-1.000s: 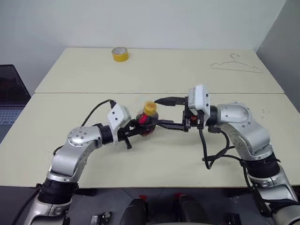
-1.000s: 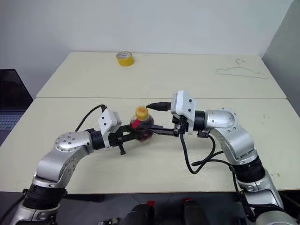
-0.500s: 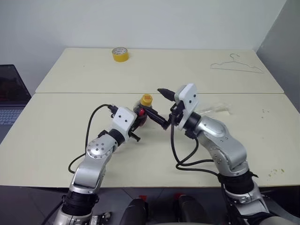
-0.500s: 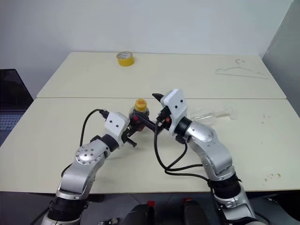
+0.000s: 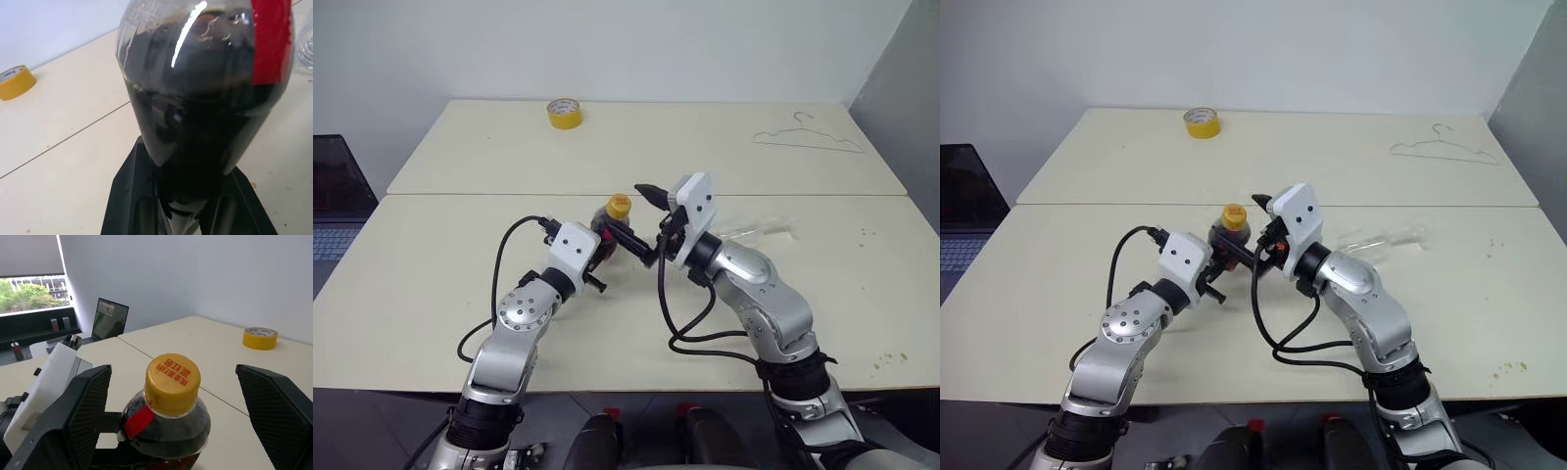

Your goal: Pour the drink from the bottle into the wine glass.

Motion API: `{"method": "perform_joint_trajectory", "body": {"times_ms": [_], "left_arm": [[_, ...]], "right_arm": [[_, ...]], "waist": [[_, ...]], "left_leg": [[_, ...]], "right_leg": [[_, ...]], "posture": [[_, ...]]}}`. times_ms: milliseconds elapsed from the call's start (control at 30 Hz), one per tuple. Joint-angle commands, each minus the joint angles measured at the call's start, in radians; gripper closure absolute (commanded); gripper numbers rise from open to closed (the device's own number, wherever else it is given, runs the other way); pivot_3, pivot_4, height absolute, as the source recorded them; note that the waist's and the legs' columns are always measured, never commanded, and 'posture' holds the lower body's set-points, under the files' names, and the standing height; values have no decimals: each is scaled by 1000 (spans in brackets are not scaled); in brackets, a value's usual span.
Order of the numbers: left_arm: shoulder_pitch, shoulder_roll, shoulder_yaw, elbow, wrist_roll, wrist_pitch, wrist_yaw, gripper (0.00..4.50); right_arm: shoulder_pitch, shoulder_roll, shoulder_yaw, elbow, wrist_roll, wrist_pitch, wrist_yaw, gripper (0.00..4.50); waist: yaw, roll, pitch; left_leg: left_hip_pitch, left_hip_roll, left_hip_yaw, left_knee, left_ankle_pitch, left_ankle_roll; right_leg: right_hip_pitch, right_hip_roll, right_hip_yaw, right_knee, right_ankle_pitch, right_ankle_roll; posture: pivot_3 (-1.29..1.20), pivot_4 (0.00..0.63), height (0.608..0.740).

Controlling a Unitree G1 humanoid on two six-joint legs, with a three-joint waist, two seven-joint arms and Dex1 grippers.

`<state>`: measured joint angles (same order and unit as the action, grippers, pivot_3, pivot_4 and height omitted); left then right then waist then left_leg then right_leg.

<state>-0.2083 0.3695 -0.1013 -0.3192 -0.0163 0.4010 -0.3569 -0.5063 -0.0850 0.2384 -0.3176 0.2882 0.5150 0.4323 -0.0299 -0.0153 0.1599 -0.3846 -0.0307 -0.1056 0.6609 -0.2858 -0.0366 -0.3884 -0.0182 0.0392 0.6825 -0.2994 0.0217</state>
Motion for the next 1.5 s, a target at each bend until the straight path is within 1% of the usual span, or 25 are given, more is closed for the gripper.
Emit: {"method": "perform_joint_trajectory", "body": {"times_ms": [33, 100, 233, 300, 333, 600, 667, 733, 833, 933, 1100, 1167, 1300, 1400, 1500], "left_arm": [[-16, 2, 16, -53, 10, -31, 6, 3916], [-16, 3, 13, -51, 12, -33, 5, 3916], [-15, 2, 10, -51, 15, -36, 3, 3945], [-15, 0, 10, -51, 16, -37, 3, 3970], [-15, 0, 11, -52, 16, -37, 3, 3973], [-34, 11, 33, -44, 4, -34, -10, 3988], [-42, 29, 53, -41, -33, -30, -51, 3988], [-54, 48, 84, -36, -106, -17, -118, 3989], [-72, 113, 125, -15, -227, 8, -265, 3993], [-86, 213, 151, 14, -324, 35, -421, 3997], [-92, 338, 146, 57, -394, 43, -600, 4006], [-91, 360, 136, 68, -399, 35, -633, 4006], [-81, 359, 128, 63, -408, 36, -637, 4010], [-69, 328, 126, 60, -401, 29, -602, 4011], [-52, 281, 128, 51, -393, 23, -548, 4012]], "right_arm": [[-26, 16, -11, -14, 4, -21, -8, 525], [-28, 18, -12, -13, 4, -19, -8, 1056], [-30, 16, -12, -12, 2, -15, -8, 2440], [-31, 14, -10, -13, -1, -17, -7, 3079], [-30, 13, -10, -15, -3, -17, -7, 3326], [-41, -24, -4, -16, -10, -33, 24, 3326], [-45, -63, 1, -21, -14, -58, 70, 3326], [-47, -111, 1, -24, -13, -90, 127, 3326], [-51, -196, -7, -20, 0, -164, 243, 3326], [-62, -289, -11, 3, -1, -279, 380, 3326], [-91, -370, -8, 59, -11, -472, 548, 3326], [-104, -380, -5, 76, -8, -514, 584, 3326], [-102, -383, -6, 57, 36, -497, 626, 3326], [-83, -375, -10, 20, 90, -406, 604, 3326], [-65, -351, -24, -5, 121, -325, 543, 3326]], "waist": [[0, 0, 0], [0, 0, 0], [0, 0, 0], [0, 0, 0], [0, 0, 0], [0, 0, 0], [0, 0, 0], [0, 0, 0], [-1, 0, 0], [-2, 0, 0], [-3, 0, 0], [-2, 0, 0], [-1, 0, 0], [-1, 0, 0], [0, 0, 0]], "left_leg": [[0, 0, 0, 0, 0, 0], [0, 0, 0, 0, 0, 0], [0, 0, 0, 0, 0, 0], [0, 0, 0, 0, 0, 0], [0, 0, 0, 0, 0, 0], [0, 0, 0, 0, 0, 0], [0, 0, 0, 0, 0, 0], [0, 0, 0, 0, 0, 0], [0, 0, 0, 0, 0, 0], [0, 0, 0, 0, 0, 0], [0, 0, 0, 0, -2, 3], [0, 0, 0, 0, -2, 3], [0, 0, 0, 0, -2, 3], [0, 0, 0, 0, -2, 3], [0, 0, -1, 0, -2, 3]], "right_leg": [[0, 0, 0, 0, 0, 0], [0, 0, 0, 0, 0, 0], [0, 0, 0, 0, 0, 0], [0, 0, 0, 0, 0, 0], [0, 0, 0, 0, 0, 0], [0, 0, 0, 0, 0, 0], [0, 0, 0, 0, 0, 0], [0, 0, 0, 0, 0, 0], [0, 0, -1, 0, 0, 0], [0, 0, -1, -1, 0, 0], [1, 0, -1, -1, 0, 0], [1, 0, -1, -1, 0, 0], [1, 0, -1, -1, 0, 0], [1, 0, 0, -1, 0, 0], [1, 0, -1, -1, 0, 0]], "posture": [[0, 150, 740], [0, 150, 740], [0, 150, 740], [0, 150, 740], [0, 150, 740], [0, 150, 740], [0, 150, 740], [0, 150, 740], [0, 150, 740], [0, 150, 740], [0, 150, 740], [0, 150, 740], [0, 150, 740], [0, 150, 740], [0, 150, 740]]}}
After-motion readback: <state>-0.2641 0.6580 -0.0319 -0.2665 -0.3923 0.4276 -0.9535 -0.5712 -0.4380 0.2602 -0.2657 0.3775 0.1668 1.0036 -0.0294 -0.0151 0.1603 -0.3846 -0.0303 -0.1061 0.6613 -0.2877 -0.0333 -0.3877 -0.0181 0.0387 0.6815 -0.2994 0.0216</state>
